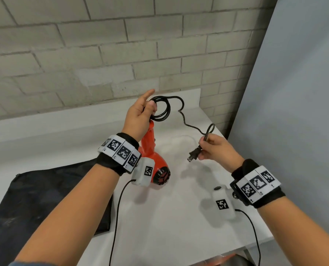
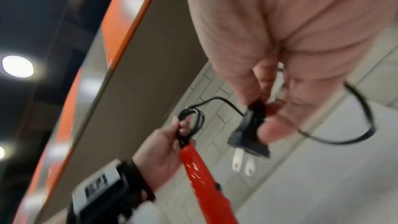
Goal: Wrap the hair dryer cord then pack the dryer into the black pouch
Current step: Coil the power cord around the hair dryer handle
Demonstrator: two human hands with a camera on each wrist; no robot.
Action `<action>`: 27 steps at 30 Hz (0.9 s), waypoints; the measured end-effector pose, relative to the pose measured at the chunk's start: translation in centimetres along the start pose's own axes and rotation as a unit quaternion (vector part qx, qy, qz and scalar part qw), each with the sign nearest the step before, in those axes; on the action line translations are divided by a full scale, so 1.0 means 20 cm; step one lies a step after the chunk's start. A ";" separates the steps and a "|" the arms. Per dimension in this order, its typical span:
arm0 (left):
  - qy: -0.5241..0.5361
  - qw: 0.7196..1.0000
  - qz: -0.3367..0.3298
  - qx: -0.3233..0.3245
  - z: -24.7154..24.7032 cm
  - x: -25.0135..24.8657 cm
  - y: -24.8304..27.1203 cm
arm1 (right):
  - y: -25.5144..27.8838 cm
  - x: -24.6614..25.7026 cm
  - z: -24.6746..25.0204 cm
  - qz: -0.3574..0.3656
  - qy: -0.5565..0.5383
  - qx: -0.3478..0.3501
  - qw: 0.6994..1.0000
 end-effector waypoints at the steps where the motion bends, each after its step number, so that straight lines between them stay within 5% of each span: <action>1: 0.009 1.000 0.006 -0.001 0.01 0.00 0.00 | 0.00 0.05 -0.04 0.032 -0.063 0.012 0.997; 7: 0.047 0.999 0.007 -0.014 0.04 0.02 0.00 | -0.03 0.25 -0.29 0.209 -0.218 0.072 0.951; 15: 0.041 0.999 -0.010 -0.020 0.07 0.00 0.02 | -0.16 0.26 -0.46 0.322 -0.109 -0.001 0.940; 19: 0.042 0.999 0.001 -0.010 0.06 -0.01 0.02 | -0.16 0.24 -0.49 0.400 0.069 -0.070 0.911; 27: 0.059 0.996 -0.010 0.064 0.03 -0.03 0.02 | -0.21 0.27 -0.49 0.332 0.127 -0.189 0.915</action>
Point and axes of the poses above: each hand's wrist, its own y-axis away from the middle knuckle, its own z-axis out of the back of the hand, x = y × z, the point moved 3 cm from there along -y, towards the middle knuckle, and after that the axes turned 12 degrees about -y, right-handed, at the moved point
